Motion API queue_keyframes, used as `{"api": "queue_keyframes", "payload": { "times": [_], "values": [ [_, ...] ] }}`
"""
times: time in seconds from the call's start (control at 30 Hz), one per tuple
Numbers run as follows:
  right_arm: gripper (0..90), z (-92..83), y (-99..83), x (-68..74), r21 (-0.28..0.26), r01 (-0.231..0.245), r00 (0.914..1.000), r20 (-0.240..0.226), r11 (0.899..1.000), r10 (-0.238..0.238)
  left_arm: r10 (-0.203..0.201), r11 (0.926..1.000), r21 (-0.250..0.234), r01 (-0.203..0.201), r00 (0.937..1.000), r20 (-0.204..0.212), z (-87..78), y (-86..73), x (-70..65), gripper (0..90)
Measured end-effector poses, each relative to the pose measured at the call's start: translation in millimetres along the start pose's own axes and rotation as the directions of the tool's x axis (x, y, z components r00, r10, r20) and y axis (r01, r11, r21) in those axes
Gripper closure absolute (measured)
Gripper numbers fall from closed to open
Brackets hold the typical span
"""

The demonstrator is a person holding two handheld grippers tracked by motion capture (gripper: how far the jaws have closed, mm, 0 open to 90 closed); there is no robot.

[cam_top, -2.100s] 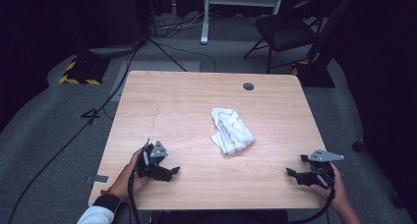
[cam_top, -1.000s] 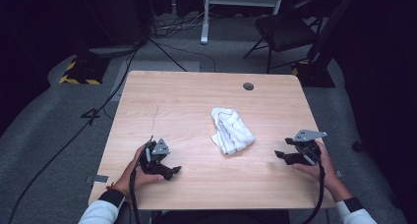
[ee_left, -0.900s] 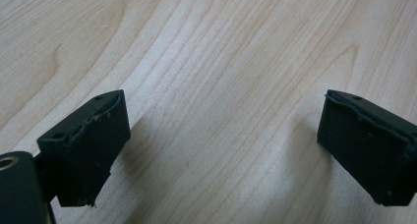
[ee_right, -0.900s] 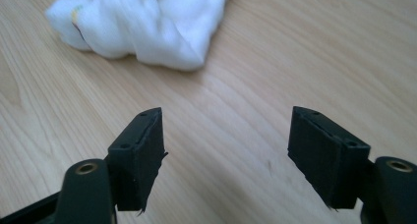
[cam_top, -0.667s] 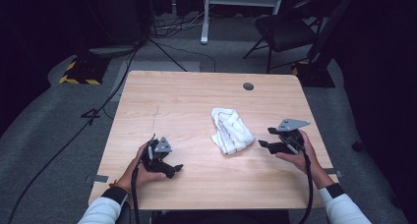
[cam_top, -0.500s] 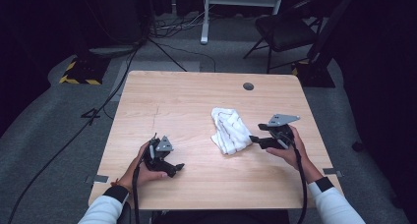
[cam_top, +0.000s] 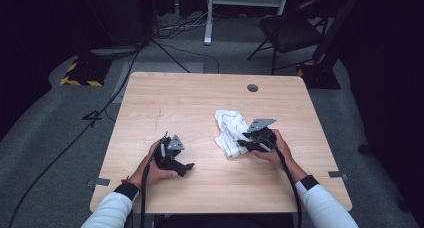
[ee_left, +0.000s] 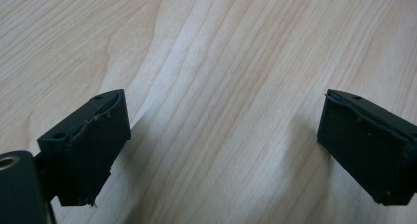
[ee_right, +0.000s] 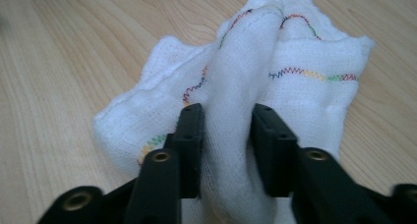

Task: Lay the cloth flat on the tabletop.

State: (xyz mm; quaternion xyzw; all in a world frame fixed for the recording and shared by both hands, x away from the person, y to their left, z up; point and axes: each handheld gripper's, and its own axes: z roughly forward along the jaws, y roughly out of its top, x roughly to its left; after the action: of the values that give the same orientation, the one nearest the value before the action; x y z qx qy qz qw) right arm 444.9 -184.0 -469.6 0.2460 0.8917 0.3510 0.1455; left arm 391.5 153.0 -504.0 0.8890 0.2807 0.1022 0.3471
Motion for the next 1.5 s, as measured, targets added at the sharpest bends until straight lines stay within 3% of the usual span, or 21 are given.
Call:
{"api": "queue_keyframes", "payload": {
  "times": [0.1,0.23,0.43,0.57,0.83,0.97,1.13,1.2,1.3,1.37,1.5],
  "values": [
    [76.4,-8.7,-3.0,1.7,-0.015,0.028,0.9996,-0.010,1.000,-0.028,0.008,1.0000,0.003,-0.008,0.9999,0.007,4.6,5.4,-1.0,6.1],
    [76.1,-23.8,-9.8,2.7,-0.009,0.053,0.9984,-0.016,0.999,-0.053,0.007,1.0000,0.003,-0.007,1.0000,0.004,10.1,11.6,-2.5,6.1],
    [74.2,-43.4,-22.7,-1.4,0.006,0.060,0.9981,0.015,0.998,-0.060,0.009,1.0000,0.003,-0.009,0.9999,0.010,14.8,16.7,-3.5,6.1],
    [73.2,-57.6,-38.1,-6.4,0.019,0.047,0.9977,0.049,0.999,-0.048,0.011,0.9999,0.001,-0.011,0.9999,0.011,18.5,21.0,-4.5,7.2],
    [76.3,-65.0,-55.5,-17.0,0.053,0.014,0.9961,0.087,0.999,-0.019,0.016,0.9999,-0.004,-0.016,0.9997,0.019,26.9,33.2,-3.8,14.8],
    [74.4,-69.2,-58.4,-23.6,0.075,-0.005,0.9869,0.161,0.997,-0.007,0.020,0.9998,0.007,-0.020,0.9996,0.021,33.8,44.0,-3.4,17.2],
    [67.2,-74.6,-58.1,-29.2,0.044,-0.035,0.9778,0.208,0.998,0.025,0.038,0.9993,-0.005,-0.038,0.9990,0.023,41.7,58.5,-4.0,19.7],
    [63.8,-80.1,-52.1,-26.6,-0.018,-0.043,0.9741,0.221,0.999,0.046,0.071,0.9974,-0.015,-0.071,0.9975,0.005,48.8,71.1,-5.9,21.6],
    [62.6,-82.6,-43.8,-22.2,-0.059,-0.053,0.9764,0.206,0.997,0.064,0.059,0.9974,-0.041,-0.059,0.9980,0.020,56.3,83.4,-3.4,22.5],
    [62.5,-81.9,-37.1,-17.0,-0.095,-0.051,0.9837,0.167,0.994,0.066,0.057,0.9969,-0.055,-0.056,0.9981,0.024,62.6,91.9,-1.3,22.4],
    [60.9,-68.9,-23.3,-2.7,-0.096,0.015,0.9941,0.108,0.995,-0.005,0.063,0.9961,-0.063,-0.061,0.9979,0.019,77.9,106.4,2.2,23.4]
  ]
}}
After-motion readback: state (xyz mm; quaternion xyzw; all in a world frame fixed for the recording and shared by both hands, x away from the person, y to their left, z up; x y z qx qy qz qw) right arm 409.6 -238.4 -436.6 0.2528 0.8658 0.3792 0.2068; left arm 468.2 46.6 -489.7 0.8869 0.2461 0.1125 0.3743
